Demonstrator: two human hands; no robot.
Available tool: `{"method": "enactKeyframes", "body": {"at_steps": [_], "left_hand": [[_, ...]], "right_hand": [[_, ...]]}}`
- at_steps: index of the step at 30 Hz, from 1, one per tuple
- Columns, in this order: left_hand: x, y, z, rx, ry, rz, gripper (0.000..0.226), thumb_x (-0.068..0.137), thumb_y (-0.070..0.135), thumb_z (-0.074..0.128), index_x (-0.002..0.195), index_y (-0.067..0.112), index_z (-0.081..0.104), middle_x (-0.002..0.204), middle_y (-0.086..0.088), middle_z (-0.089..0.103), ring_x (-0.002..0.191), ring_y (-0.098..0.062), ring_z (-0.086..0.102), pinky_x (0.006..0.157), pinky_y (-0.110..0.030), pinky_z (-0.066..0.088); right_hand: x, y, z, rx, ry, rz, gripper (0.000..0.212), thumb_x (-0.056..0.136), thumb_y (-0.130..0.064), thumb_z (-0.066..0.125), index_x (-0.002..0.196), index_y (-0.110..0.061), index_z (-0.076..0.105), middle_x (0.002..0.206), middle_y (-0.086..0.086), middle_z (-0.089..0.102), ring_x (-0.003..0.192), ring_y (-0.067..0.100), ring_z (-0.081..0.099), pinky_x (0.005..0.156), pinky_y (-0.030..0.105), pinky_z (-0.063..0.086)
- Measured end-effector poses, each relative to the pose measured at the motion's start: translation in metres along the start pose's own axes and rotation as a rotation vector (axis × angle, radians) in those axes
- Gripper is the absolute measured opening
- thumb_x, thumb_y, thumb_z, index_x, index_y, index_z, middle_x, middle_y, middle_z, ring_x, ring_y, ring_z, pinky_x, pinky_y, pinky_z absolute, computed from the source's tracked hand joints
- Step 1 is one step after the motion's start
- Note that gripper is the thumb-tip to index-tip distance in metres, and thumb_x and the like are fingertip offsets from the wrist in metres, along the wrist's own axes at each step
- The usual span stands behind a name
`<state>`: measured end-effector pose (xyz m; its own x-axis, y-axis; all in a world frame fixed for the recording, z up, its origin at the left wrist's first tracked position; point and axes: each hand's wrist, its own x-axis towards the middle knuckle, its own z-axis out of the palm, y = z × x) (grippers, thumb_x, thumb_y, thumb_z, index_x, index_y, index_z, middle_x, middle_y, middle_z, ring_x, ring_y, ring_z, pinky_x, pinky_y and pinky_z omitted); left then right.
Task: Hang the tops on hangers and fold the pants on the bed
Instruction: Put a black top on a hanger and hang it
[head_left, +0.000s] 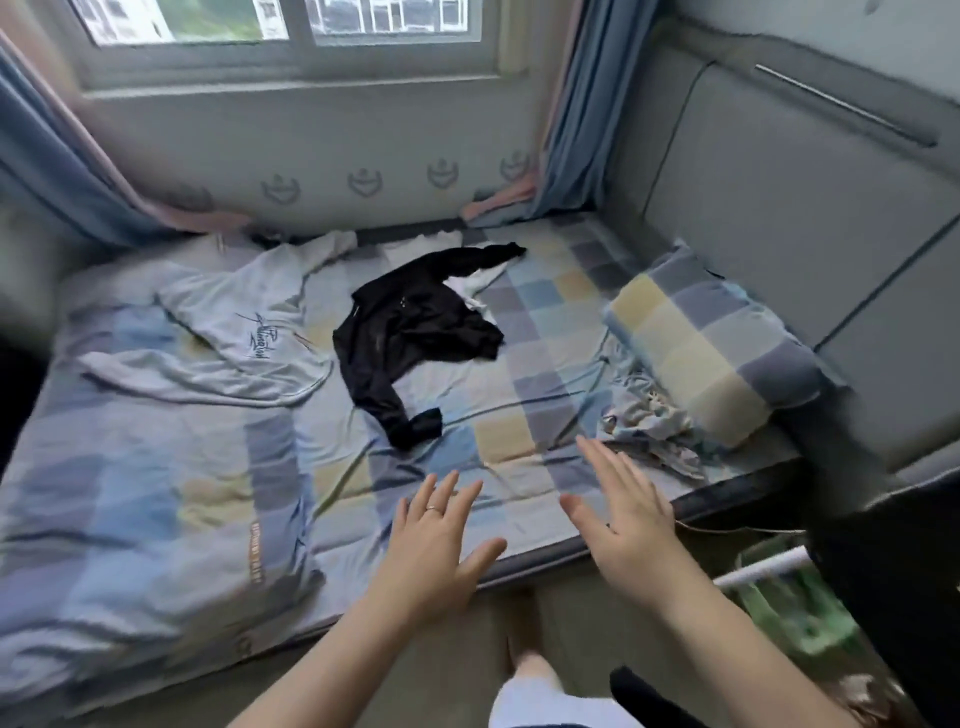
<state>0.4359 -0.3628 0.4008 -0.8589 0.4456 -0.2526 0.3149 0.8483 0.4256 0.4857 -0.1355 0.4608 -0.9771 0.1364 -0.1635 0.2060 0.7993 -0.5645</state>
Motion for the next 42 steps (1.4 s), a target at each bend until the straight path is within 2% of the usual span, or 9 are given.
{"method": "enactKeyframes", "body": {"at_steps": [9,15,23,25,27,32,35,38,42], "left_hand": [[0.123,-0.031,-0.008,-0.114,0.007,-0.289,0.068,0.099,0.060,0.043,0.158,0.030,0.025,0.168,0.004,0.016,0.155,-0.017,0.004,0.124,-0.042,0.012],[0.194,-0.064,0.002,-0.229,-0.058,-0.434,0.070,0.098,0.062,0.045,0.157,0.031,0.026,0.166,0.006,0.020,0.155,-0.017,0.007,0.125,-0.041,0.014],[0.307,-0.170,0.068,-0.281,-0.098,-0.506,0.063,0.098,0.056,0.050,0.152,0.032,0.032,0.162,0.008,0.027,0.152,-0.014,0.015,0.123,-0.034,0.018],[0.339,-0.203,0.097,-0.260,-0.122,-0.484,0.065,0.097,0.058,0.049,0.153,0.035,0.028,0.164,0.009,0.020,0.153,-0.014,0.011,0.123,-0.033,0.017],[0.381,-0.238,0.129,-0.181,-0.142,-0.431,0.067,0.096,0.058,0.048,0.155,0.036,0.024,0.165,0.009,0.015,0.153,-0.014,0.009,0.123,-0.033,0.015],[0.516,-0.329,0.205,0.025,-0.066,-0.233,0.066,0.096,0.051,0.049,0.154,0.032,0.023,0.167,0.000,0.016,0.152,-0.022,0.013,0.123,-0.037,0.017],[0.604,-0.376,0.238,0.108,0.047,-0.148,0.066,0.097,0.048,0.051,0.154,0.031,0.022,0.167,-0.005,0.013,0.152,-0.025,0.013,0.121,-0.040,0.022],[0.690,-0.407,0.258,0.136,0.184,-0.120,0.069,0.096,0.048,0.053,0.155,0.031,0.022,0.169,-0.007,0.009,0.151,-0.029,0.015,0.120,-0.044,0.025],[0.766,-0.421,0.283,0.268,0.393,-0.082,0.070,0.094,0.059,0.050,0.155,0.039,0.022,0.168,0.001,0.015,0.136,-0.030,0.036,0.102,-0.045,0.036]], "right_hand": [[0.165,0.061,-0.004,0.116,-0.316,0.069,0.062,0.101,-0.048,0.048,0.157,-0.036,0.022,0.162,-0.010,0.029,0.150,0.019,0.022,0.120,0.048,0.023],[0.267,0.081,0.017,0.073,-0.428,0.066,0.061,0.102,-0.042,0.050,0.157,-0.033,0.025,0.160,-0.011,0.031,0.148,0.016,0.026,0.118,0.040,0.027],[0.385,0.115,0.118,0.059,-0.470,0.128,0.055,0.100,-0.043,0.052,0.141,-0.058,0.018,0.147,-0.022,0.041,0.137,0.005,0.036,0.110,0.034,0.032],[0.419,0.125,0.156,0.031,-0.461,0.109,0.057,0.099,-0.040,0.056,0.139,-0.057,0.019,0.147,-0.022,0.040,0.138,0.004,0.035,0.110,0.031,0.032],[0.463,0.142,0.201,-0.028,-0.437,0.070,0.059,0.099,-0.039,0.055,0.147,-0.049,0.022,0.150,-0.020,0.038,0.141,0.005,0.032,0.114,0.031,0.031],[0.599,0.189,0.319,-0.201,-0.381,-0.070,0.065,0.101,-0.046,0.047,0.156,-0.043,0.011,0.157,-0.019,0.028,0.145,0.007,0.025,0.118,0.033,0.026],[0.687,0.213,0.380,-0.290,-0.277,-0.150,0.070,0.100,-0.044,0.051,0.158,-0.037,0.012,0.162,-0.009,0.025,0.148,0.016,0.023,0.119,0.040,0.026],[0.764,0.231,0.424,-0.380,-0.127,-0.191,0.077,0.096,-0.048,0.055,0.158,-0.039,0.011,0.166,-0.006,0.014,0.152,0.022,0.011,0.120,0.048,0.022],[0.829,0.253,0.462,-0.499,-0.065,-0.160,0.078,0.092,-0.061,0.053,0.153,-0.052,0.007,0.167,-0.013,0.000,0.153,0.024,-0.001,0.117,0.057,0.019]]}}
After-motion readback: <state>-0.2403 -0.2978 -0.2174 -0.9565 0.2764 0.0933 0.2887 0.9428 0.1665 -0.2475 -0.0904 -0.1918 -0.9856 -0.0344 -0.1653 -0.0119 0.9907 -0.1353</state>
